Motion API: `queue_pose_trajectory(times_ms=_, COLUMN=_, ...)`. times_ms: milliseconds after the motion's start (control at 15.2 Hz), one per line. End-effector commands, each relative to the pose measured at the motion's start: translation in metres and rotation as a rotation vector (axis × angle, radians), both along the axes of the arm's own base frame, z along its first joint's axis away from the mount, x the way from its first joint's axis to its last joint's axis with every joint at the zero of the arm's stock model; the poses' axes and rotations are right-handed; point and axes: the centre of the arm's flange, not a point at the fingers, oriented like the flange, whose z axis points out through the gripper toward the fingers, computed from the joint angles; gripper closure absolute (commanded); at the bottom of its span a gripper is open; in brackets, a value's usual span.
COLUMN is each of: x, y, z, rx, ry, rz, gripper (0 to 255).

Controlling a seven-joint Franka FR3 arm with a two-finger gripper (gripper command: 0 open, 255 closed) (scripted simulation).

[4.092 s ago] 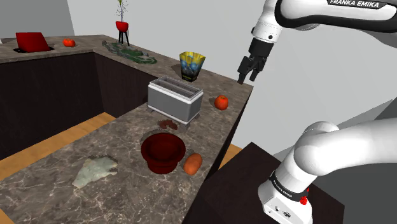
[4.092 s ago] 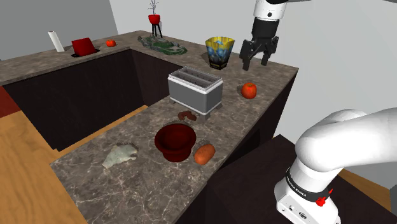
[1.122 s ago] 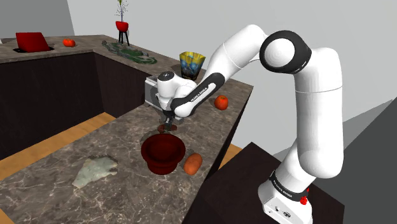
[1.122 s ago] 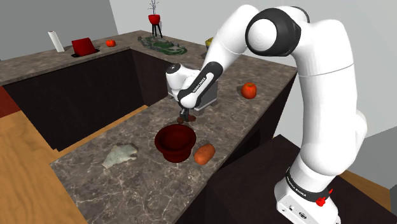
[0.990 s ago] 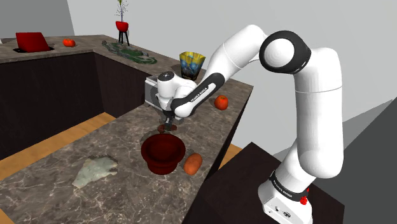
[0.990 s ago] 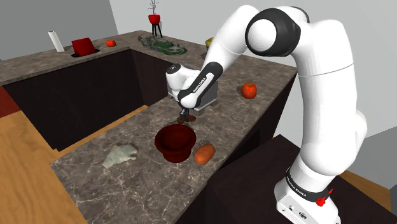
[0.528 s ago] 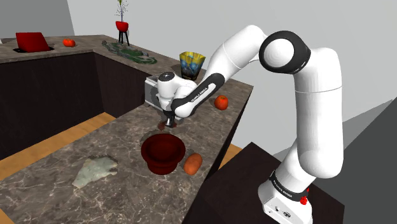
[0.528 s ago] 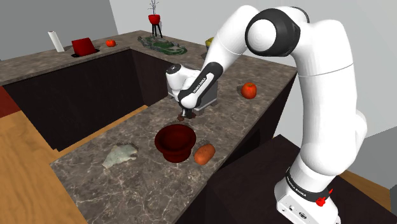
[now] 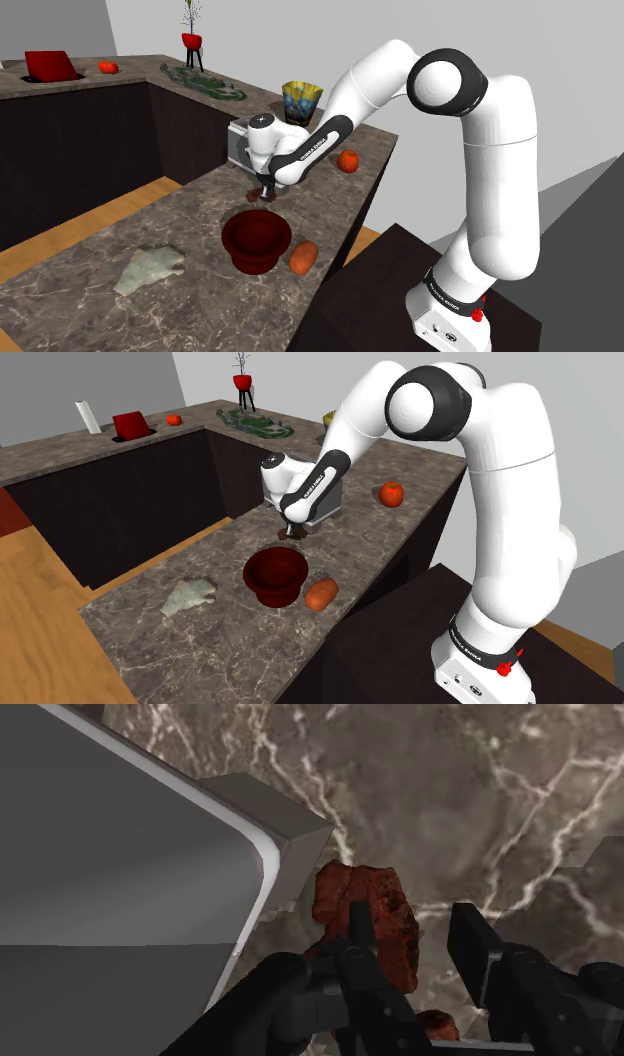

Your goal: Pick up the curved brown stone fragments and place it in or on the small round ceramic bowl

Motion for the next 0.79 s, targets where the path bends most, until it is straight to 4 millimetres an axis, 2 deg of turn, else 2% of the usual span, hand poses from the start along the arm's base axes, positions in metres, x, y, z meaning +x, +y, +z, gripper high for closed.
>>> queue_pose_trajectory(times_ms=0, x=0.008, y=-0.007, z=0.010, rx=0.054, ry=-0.007, rz=0.026, gripper=0)
queue_pose_trajectory(times_ms=132, x=0.026, y=-0.023, z=0.029, rx=0.163, ry=-0.021, rz=0.077, gripper=0)
queue_pose_trajectory(times_ms=198, x=0.028, y=-0.025, z=0.031, rx=0.178, ry=-0.022, rz=0.084, gripper=0)
queue_pose_trajectory(times_ms=660, x=0.034, y=-0.029, z=-0.008, rx=0.178, ry=-0.022, rz=0.084, gripper=0)
queue_pose_trajectory(times_ms=726, x=0.034, y=-0.029, z=-0.008, rx=0.178, ry=-0.022, rz=0.084, gripper=0)
